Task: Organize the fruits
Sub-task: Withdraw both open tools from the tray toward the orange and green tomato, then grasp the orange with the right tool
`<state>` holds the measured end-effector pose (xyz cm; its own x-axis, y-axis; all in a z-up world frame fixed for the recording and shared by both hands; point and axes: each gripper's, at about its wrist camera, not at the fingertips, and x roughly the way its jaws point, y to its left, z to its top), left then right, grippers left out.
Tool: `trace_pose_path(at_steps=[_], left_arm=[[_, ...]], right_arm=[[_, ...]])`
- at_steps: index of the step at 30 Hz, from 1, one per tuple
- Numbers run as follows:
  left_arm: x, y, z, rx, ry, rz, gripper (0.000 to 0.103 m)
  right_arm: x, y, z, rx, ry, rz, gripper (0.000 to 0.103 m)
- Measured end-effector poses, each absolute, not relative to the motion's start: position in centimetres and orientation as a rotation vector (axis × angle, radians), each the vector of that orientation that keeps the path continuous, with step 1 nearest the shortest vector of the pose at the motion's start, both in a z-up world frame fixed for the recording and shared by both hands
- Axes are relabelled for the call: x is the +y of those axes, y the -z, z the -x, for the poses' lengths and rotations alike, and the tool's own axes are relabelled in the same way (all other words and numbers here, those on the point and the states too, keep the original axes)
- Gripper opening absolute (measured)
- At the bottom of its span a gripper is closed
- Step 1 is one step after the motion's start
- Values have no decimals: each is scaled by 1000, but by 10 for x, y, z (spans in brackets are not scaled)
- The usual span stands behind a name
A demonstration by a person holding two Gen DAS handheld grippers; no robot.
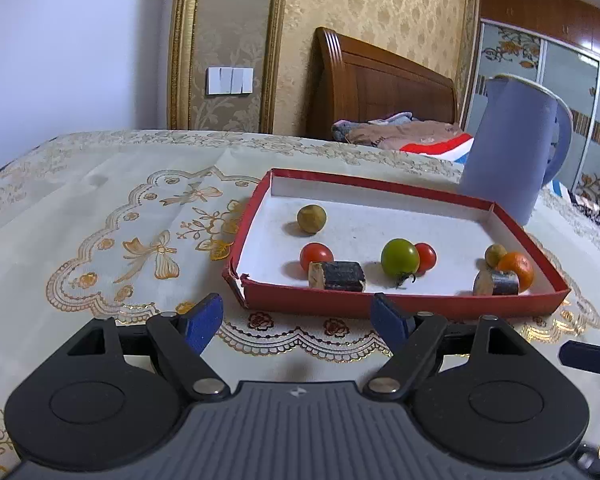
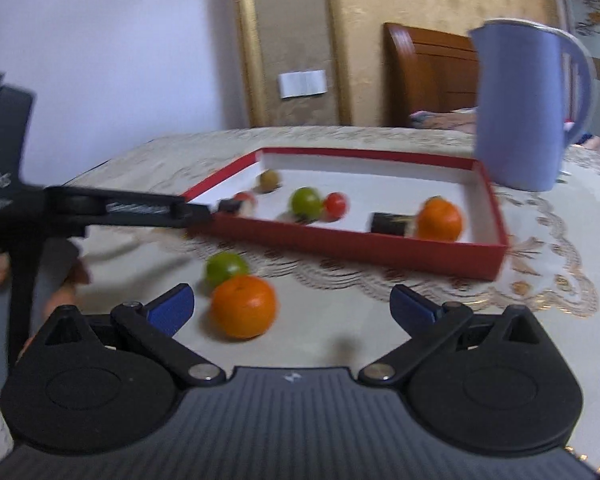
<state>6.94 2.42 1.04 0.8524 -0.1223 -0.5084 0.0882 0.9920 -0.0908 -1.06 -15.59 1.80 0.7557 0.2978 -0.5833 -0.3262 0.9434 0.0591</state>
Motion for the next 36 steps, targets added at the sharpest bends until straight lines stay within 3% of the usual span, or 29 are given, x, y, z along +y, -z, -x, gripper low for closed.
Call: trace_pose_path(at_steps=[5, 8, 10, 11, 12, 25, 28, 36], left_arm=[[21, -8, -70, 549, 110, 41, 81], [22, -8, -71, 550, 98, 39, 81], [23, -8, -72, 552, 87, 49, 81], [25, -8, -73, 558, 86, 58, 81], [26, -7, -74, 566, 89, 66, 81], [9, -6, -67, 575, 217, 0, 81], [0, -4, -61, 549, 223, -47, 85], [-17, -4, -51, 504, 300, -112, 86]], right_arm=[[-139, -15, 5, 651, -321, 96, 98], [-125, -5, -4, 721, -304, 153, 77], [-121, -2, -6, 742, -314, 172, 69], [-122, -3, -4, 730, -323, 165, 50], [-122, -4, -4, 727, -332, 161, 39], [-164, -6, -14, 729, -110, 56, 40], [-171, -6, -19, 729, -50, 51, 39], [-176, -4, -19, 726, -37, 39, 47]])
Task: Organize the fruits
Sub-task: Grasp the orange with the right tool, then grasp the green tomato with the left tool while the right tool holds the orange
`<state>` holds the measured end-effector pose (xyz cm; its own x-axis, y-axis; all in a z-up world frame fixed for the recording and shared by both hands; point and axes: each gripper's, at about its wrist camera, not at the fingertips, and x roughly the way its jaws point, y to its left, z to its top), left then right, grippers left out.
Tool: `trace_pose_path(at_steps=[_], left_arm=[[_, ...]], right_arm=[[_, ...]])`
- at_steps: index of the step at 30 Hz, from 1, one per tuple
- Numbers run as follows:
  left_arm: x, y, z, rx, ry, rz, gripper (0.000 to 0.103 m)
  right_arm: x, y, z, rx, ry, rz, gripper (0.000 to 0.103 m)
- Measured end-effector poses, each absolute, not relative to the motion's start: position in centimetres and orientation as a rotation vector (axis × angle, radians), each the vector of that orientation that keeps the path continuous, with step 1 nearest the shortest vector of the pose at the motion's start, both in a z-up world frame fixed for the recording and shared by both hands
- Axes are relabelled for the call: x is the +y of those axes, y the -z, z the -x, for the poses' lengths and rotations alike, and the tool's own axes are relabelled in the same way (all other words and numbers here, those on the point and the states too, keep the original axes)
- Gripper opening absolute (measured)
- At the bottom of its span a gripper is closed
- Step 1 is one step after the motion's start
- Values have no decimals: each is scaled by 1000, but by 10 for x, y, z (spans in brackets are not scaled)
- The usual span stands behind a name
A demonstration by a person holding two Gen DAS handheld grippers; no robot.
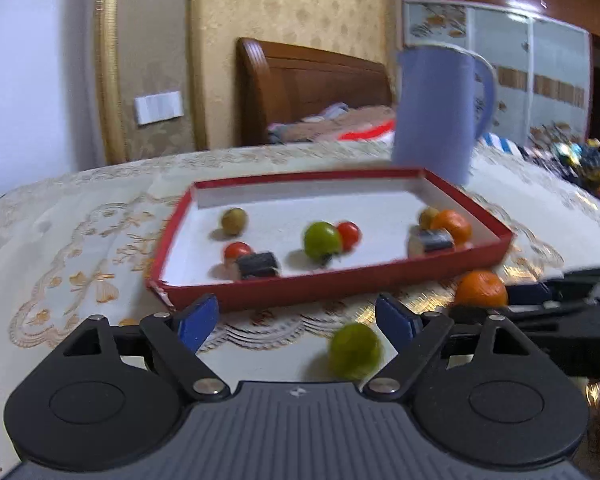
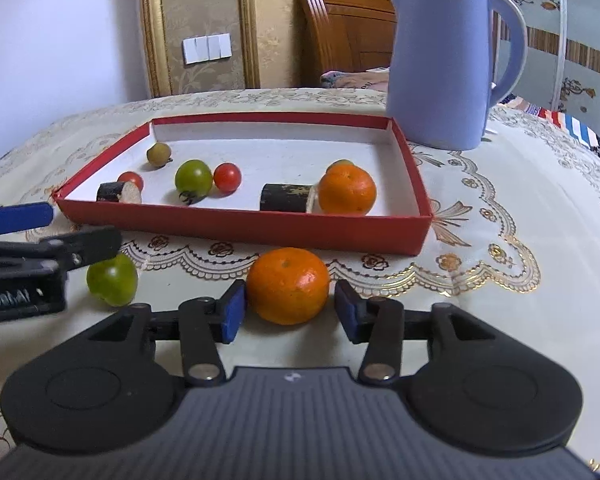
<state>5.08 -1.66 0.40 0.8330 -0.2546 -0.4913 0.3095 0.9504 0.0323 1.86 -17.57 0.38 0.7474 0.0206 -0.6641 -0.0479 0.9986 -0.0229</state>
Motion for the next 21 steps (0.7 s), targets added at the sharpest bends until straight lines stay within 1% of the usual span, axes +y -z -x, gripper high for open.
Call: trace_pose_path(at_steps=[2, 6, 7, 8, 9, 11, 13, 14, 17, 21], left_arm=[[-23, 0, -52, 532, 319, -144, 86], [-29, 4, -54, 549, 300, -179, 86], [-27, 5, -55, 554, 279, -174, 86], [-25, 6, -57, 560, 250, -165, 86], [-22, 7, -59, 572, 234, -152, 86], [-16, 10, -66, 620, 221, -119, 86], [-11, 12, -73, 657, 212, -88, 85], [-9, 13, -74, 662, 214, -78, 85], [-11, 12, -71, 645, 216, -97, 78], [-15, 12, -70, 643, 214, -125, 77]], right_arm=[[-176, -4, -19, 724, -39, 33, 47], [-177, -4, -19, 722, -46, 21, 53], [-179, -4, -19, 722, -31, 12, 66], [-183, -4, -20, 725, -21, -5, 82], [-187, -4, -20, 725, -18, -38, 84], [-193, -4, -20, 719, -21, -80, 84], [-191, -4, -21, 722, -17, -64, 84], [-189, -3, -21, 724, -13, -51, 84], [-185, -2, -23, 729, -7, -33, 84], [-181, -1, -25, 740, -1, -4, 84]])
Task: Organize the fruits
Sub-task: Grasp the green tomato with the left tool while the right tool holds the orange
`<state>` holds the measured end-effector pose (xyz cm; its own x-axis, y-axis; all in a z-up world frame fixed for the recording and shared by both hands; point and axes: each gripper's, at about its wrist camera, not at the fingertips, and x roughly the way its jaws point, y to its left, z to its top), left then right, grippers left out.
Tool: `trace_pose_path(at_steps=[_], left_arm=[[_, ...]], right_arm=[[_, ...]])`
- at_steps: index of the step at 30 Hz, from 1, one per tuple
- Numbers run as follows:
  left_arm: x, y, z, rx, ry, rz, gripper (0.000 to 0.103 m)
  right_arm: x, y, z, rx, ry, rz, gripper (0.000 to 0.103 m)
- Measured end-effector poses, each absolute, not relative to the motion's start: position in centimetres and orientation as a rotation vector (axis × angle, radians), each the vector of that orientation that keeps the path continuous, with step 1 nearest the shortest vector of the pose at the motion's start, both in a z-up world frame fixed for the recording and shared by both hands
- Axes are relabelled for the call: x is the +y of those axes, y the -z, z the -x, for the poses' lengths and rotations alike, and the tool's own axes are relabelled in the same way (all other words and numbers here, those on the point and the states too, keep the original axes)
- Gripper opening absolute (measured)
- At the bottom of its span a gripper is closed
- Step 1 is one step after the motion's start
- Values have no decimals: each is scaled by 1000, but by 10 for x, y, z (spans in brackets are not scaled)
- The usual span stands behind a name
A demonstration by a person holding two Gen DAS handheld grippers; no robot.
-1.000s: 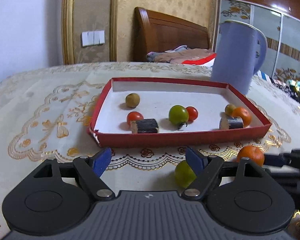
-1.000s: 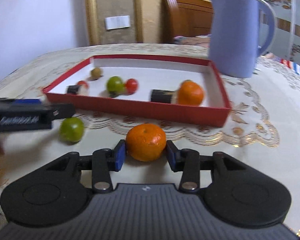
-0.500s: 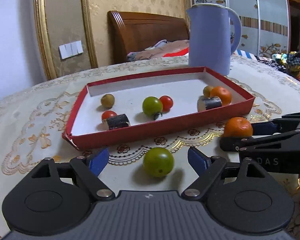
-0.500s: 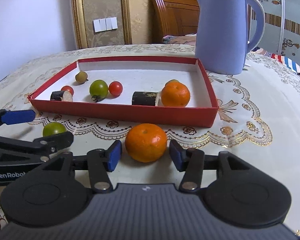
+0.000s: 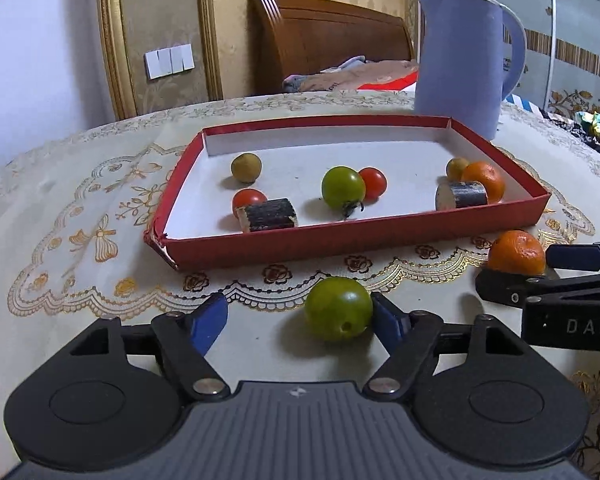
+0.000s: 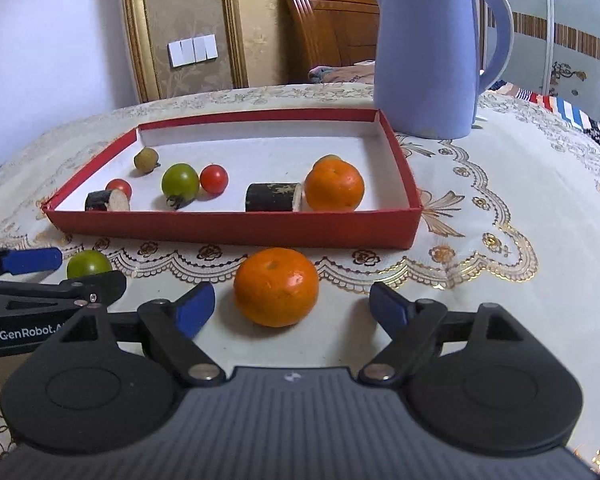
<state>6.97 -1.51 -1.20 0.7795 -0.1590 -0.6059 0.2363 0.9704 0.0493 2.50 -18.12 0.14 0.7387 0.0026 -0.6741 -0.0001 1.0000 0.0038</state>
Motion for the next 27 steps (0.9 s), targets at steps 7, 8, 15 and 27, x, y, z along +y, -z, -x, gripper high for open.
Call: trace_pose_path(at_steps=[7, 8, 15, 27], left_arm=[[-15, 12, -73, 656, 205, -118, 81], [-14, 13, -73, 657, 206, -114, 81], [-12, 13, -74, 670, 192, -97, 87], [-13, 13, -77, 696, 129, -59, 96]], right_arm=[[-182, -2, -25, 738, 0, -16, 83], [-183, -2, -25, 739, 8, -13, 83], [-181, -1, -33, 750, 26, -21, 86], [-184, 0, -32, 745, 24, -52, 100]])
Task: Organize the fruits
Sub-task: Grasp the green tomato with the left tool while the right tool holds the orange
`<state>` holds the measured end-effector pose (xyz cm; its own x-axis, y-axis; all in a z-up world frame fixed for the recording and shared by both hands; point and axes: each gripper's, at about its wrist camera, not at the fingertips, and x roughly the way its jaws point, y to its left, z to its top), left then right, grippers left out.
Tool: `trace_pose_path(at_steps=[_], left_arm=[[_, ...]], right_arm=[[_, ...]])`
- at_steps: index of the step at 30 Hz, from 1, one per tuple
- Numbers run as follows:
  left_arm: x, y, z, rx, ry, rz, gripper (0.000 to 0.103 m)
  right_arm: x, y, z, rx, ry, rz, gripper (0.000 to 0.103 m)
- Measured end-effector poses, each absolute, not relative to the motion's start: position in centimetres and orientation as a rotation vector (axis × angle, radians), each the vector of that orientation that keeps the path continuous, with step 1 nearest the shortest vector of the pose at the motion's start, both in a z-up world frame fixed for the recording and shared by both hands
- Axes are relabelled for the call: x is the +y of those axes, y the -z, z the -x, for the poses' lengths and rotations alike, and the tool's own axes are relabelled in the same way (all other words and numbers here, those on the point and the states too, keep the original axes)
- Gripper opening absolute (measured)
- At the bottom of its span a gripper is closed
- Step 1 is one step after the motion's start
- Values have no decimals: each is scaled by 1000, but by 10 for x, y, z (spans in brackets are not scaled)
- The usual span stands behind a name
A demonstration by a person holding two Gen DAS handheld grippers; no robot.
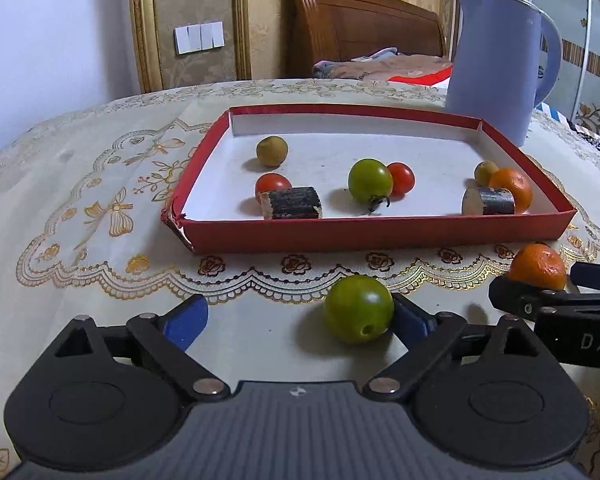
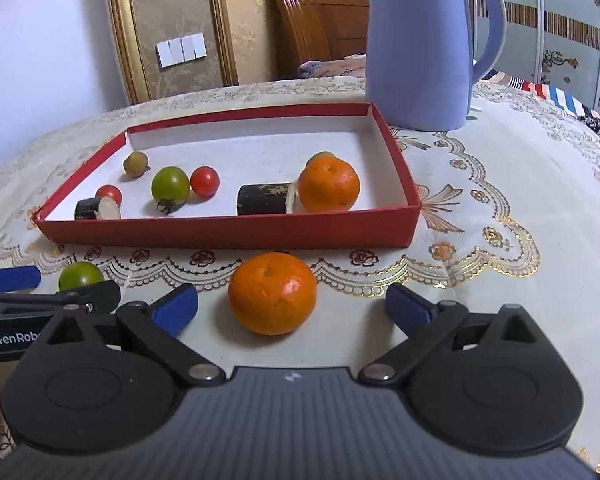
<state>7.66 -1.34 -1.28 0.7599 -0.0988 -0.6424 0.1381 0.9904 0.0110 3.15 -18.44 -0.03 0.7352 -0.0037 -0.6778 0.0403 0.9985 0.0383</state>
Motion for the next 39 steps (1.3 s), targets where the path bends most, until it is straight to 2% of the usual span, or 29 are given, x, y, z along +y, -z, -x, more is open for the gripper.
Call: trace_pose_path(at_steps=[13, 18, 19, 21, 23, 24, 25, 27, 29, 31, 33, 38, 39], left_arm=[[-13, 13, -76, 691, 123, -57, 96], [-13, 13, -76, 689, 121, -61, 96], [-13, 13, -76, 688, 121, -61, 96], [-14, 13, -75, 681, 131, -66, 89], [-17, 12, -71, 666, 145, -87, 81], [-20, 12, -69, 656, 151, -103, 77], [-22, 12, -67, 648, 153, -119, 76], [-25, 11, -65, 638, 167, -134, 64], [-27, 11, -63, 637, 191, -134, 57], [-29, 11, -62, 632, 195, -147, 54], [-30, 11, -62, 635, 212, -142, 47], [-29, 10, -63, 641, 221, -130, 45], [-29, 10, -63, 641, 224, -130, 42]], right_arm=[[-187, 0, -29, 730, 23, -77, 97], [-187, 0, -28, 724, 26, -73, 91], [-187, -1, -28, 722, 25, -70, 86], [-184, -1, -27, 720, 23, -49, 80], [-181, -1, -26, 712, 19, -36, 62], [-181, -1, -26, 710, 14, -37, 61], [-182, -2, -26, 710, 12, -37, 61], [-182, -2, -26, 709, 9, -39, 59], [-181, -2, -25, 708, 1, -36, 56], [-181, -2, -25, 709, 2, -31, 56], [-181, -2, -25, 709, 1, -33, 56], [-181, -2, -25, 709, 2, -31, 56], [-181, -2, -25, 708, 2, -31, 55]])
